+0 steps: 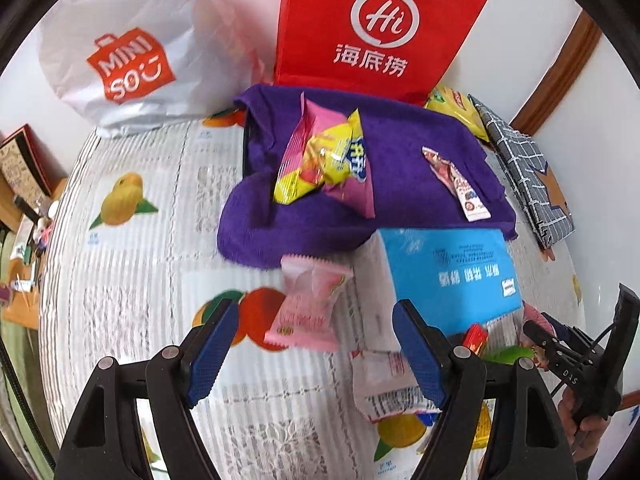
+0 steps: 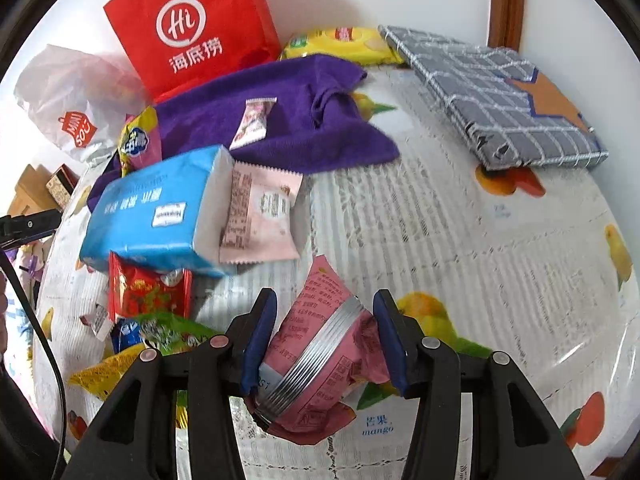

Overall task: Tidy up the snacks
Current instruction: 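Grasp the pink cylindrical snack pack with the right tool and lift it, then grasp the pink wrapped candy with the left tool while the right tool holds the snack pack, then carry the pink candy and pink snack pack over the purple towel with both tools, then open the left tool to drop the candy on the towel while the right tool releases the snack pack, then move both open tools back to the snack pile beside the blue tissue box, then grasp the green snack bag with the right tool while the left tool grasps the white printed packet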

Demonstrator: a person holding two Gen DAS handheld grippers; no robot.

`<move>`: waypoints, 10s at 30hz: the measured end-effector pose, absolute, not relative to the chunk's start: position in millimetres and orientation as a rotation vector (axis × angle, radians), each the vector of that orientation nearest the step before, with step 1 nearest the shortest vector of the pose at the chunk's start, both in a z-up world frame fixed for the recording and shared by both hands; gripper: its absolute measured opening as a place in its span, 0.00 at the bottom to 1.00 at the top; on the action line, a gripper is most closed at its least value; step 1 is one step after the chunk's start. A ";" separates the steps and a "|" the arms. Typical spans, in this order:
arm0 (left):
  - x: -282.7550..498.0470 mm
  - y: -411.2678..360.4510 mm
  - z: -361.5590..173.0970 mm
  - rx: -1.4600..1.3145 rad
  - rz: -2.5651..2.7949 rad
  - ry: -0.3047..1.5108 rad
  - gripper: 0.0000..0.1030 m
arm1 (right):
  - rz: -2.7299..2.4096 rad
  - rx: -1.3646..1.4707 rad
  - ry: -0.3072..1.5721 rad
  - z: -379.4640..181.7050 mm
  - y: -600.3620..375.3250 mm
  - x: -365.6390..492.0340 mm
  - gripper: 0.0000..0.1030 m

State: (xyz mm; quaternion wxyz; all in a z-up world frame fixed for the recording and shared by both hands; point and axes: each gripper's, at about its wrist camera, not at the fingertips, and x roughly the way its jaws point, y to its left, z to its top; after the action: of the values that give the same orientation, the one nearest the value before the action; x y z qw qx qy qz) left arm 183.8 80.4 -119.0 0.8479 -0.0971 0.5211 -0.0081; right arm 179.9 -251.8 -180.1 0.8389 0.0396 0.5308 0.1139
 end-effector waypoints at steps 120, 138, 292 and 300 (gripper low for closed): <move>324.3 71.7 -83.9 -0.167 -0.057 0.946 0.41 | 0.313 0.030 0.914 -134.8 -167.0 383.2 0.55; 329.6 70.4 -95.0 -0.161 -0.057 0.989 0.41 | 0.353 -0.036 0.971 -152.1 -148.0 384.1 0.55; 131.2 36.5 -129.4 -0.222 -0.046 1.088 0.73 | 0.501 -0.026 1.014 -170.8 -197.7 136.9 0.51; 155.9 14.3 -162.1 -0.222 -0.077 1.171 0.73 | 0.438 0.021 0.990 -156.9 -231.9 132.5 0.42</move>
State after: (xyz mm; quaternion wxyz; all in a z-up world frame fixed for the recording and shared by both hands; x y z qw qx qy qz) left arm 155.9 14.3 -162.1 0.8270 -0.1044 0.5512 -0.0361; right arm 132.5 -231.9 -156.9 0.8570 0.0099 0.4711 0.2086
